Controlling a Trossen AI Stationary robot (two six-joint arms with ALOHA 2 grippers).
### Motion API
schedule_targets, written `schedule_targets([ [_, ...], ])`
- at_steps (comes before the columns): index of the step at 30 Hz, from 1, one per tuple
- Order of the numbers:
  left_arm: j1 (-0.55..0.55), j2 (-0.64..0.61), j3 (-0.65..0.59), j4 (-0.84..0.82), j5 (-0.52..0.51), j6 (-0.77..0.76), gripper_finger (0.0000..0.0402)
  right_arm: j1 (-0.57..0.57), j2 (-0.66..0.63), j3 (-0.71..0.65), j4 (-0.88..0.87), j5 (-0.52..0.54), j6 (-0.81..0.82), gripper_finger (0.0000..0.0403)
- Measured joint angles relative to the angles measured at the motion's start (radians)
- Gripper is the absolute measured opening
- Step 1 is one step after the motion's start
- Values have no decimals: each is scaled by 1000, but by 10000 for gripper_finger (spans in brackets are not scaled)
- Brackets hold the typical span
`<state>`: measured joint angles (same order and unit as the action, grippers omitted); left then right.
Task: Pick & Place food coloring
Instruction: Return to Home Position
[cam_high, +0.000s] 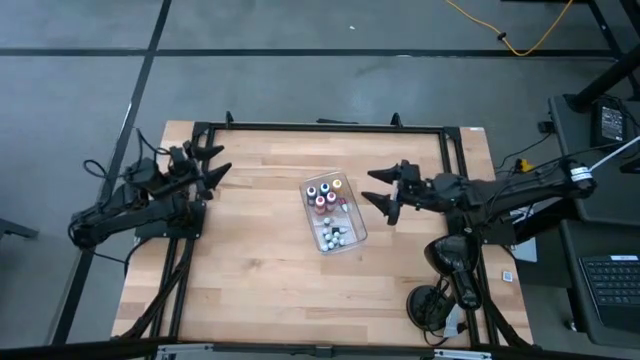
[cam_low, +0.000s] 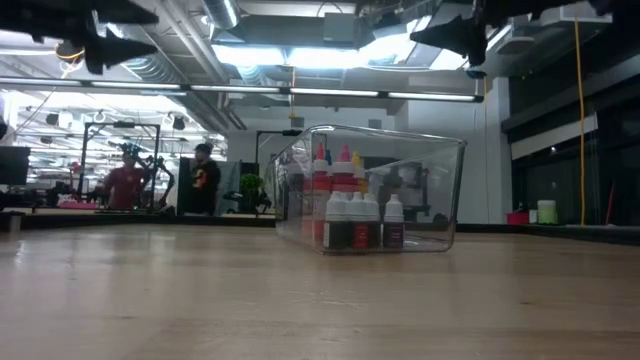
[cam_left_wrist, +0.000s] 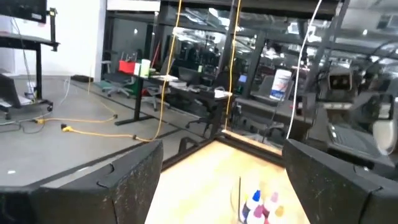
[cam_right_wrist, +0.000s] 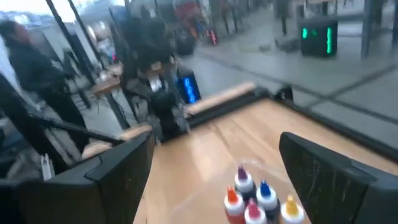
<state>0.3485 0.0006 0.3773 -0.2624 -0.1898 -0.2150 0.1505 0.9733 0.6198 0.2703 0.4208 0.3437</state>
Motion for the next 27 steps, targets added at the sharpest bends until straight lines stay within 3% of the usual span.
schedule_targets([
  [5,0,2,-52,34,60,9,322,-11,0,-121,254,-23,-34,347],
  [10,0,0,-117,114,144,11,322,-11,0,-222,379,-24,8,347],
  [15,0,0,-178,168,127,23,322,-11,0,-251,395,-40,24,347],
  [18,0,-1,-220,185,84,27,322,-12,0,-251,398,-102,-35,347],
  [27,0,-1,-298,276,79,16,322,-29,0,-251,407,-235,-78,347],
])
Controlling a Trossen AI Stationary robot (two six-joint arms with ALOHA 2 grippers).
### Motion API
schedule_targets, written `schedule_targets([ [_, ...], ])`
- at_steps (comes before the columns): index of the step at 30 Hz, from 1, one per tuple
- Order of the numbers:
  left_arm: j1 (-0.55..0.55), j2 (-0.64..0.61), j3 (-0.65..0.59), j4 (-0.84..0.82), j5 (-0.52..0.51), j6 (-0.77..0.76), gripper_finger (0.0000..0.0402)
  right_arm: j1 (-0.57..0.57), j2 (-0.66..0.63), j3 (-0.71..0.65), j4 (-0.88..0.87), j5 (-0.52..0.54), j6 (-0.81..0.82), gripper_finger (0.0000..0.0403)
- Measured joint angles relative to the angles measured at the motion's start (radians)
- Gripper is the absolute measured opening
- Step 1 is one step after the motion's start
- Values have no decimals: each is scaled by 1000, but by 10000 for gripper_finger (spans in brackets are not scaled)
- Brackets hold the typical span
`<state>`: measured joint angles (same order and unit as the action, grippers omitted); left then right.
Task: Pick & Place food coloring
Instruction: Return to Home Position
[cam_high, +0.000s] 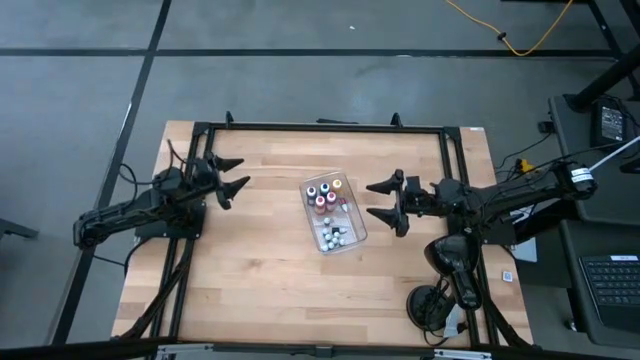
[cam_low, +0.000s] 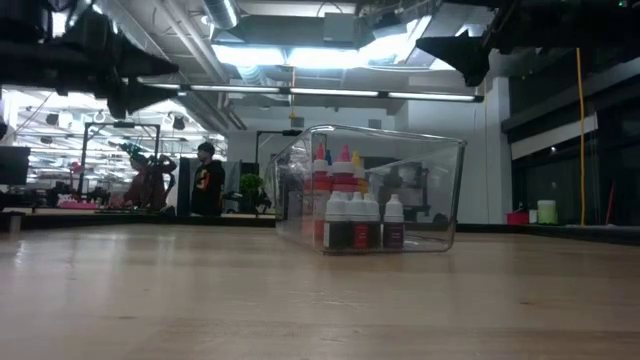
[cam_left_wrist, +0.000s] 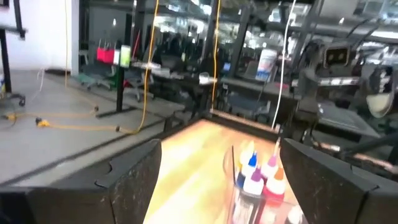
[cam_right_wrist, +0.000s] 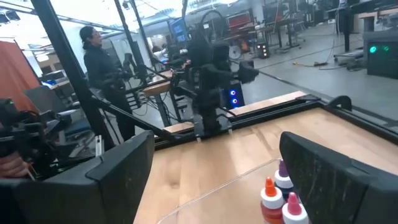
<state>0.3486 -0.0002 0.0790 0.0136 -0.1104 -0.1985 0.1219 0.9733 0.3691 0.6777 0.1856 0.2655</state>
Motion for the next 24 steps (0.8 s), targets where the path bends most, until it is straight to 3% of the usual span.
schedule_targets([
  [9,0,0,-26,-18,0,-8,322,0,0,-6,15,-1,-15,347],
  [17,0,0,-26,-113,26,-24,322,5,0,-187,261,-9,19,347],
  [24,0,0,-26,-118,36,-27,322,26,-1,-232,279,-11,28,347],
])
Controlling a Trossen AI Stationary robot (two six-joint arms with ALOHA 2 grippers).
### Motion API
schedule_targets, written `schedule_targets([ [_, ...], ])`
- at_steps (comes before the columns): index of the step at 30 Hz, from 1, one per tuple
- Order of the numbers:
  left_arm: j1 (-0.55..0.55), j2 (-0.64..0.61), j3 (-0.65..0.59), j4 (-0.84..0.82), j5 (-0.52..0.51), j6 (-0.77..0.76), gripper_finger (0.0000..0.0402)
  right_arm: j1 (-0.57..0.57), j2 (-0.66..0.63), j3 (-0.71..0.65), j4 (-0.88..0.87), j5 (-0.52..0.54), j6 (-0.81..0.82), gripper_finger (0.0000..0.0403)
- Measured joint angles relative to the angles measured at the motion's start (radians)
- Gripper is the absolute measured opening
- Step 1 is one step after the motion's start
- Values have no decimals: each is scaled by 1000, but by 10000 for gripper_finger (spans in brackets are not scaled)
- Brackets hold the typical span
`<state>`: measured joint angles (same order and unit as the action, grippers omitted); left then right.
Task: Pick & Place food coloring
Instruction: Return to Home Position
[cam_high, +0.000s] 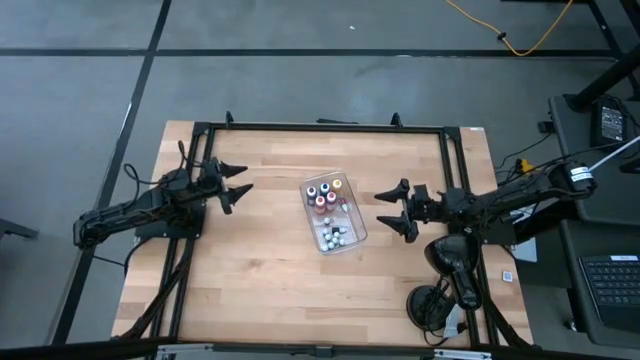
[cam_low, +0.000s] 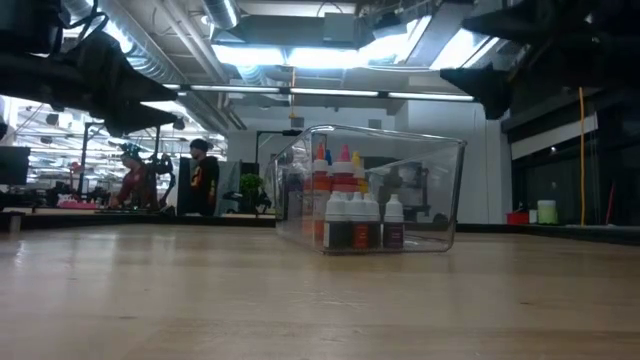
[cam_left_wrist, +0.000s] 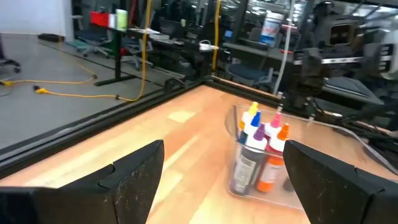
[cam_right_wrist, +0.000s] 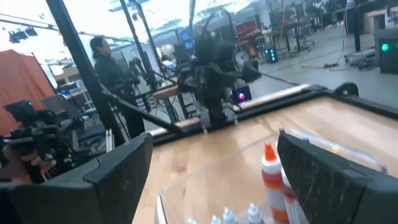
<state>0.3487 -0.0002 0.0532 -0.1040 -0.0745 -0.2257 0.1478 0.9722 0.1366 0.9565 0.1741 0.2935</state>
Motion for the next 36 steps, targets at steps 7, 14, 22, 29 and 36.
schedule_targets([
  [7,0,0,0,-7,75,-41,322,2,-22,-71,58,7,13,347],
  [14,0,0,0,-8,69,-59,322,2,-169,-130,49,28,-13,347],
  [22,0,0,0,-7,69,-59,322,1,-365,-130,-168,78,-52,347],
  [29,0,0,0,-6,68,-59,322,0,-579,-130,-358,148,-96,347],
  [36,0,0,0,-6,68,-59,322,0,-797,-130,-563,148,-94,347],
])
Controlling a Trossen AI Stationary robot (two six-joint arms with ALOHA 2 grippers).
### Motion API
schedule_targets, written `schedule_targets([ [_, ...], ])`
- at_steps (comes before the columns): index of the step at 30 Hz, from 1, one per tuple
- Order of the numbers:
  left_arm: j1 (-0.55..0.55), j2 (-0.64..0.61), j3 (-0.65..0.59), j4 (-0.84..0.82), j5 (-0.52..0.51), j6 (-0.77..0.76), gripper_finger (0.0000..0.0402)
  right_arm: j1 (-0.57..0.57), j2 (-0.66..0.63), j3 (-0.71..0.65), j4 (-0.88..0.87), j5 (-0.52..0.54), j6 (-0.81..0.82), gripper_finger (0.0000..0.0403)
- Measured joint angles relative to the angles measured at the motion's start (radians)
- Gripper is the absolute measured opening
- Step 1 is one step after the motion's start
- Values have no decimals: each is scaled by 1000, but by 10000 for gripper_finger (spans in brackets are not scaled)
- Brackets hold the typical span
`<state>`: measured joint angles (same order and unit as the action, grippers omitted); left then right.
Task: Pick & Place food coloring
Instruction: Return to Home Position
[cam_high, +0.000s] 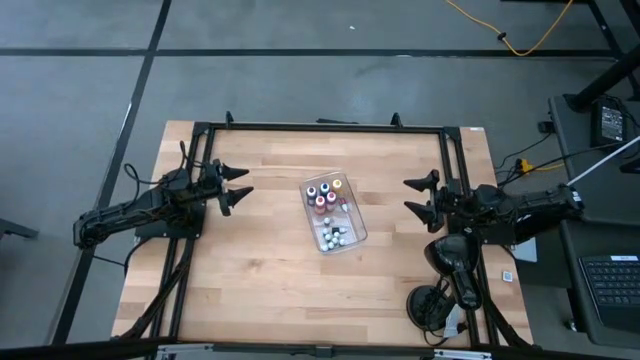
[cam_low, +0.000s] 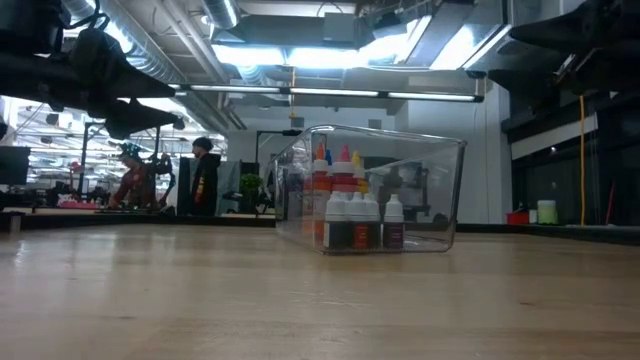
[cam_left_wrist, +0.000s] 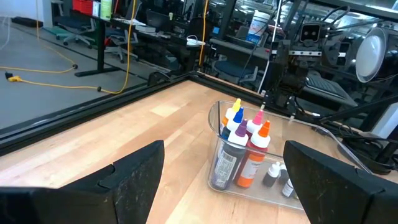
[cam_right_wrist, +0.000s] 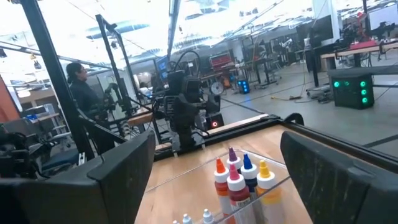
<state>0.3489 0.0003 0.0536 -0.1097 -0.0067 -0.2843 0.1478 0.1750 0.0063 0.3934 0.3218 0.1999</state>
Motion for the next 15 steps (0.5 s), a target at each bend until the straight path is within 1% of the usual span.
schedule_targets([
  [4,0,0,0,0,0,0,322,0,-125,0,-136,2,5,347],
  [6,0,0,0,0,0,0,322,0,-176,0,-187,27,12,347],
  [10,0,0,0,0,-1,0,322,0,-172,1,-216,121,33,347],
  [15,0,0,0,1,-1,0,322,0,-173,1,-315,211,87,347],
])
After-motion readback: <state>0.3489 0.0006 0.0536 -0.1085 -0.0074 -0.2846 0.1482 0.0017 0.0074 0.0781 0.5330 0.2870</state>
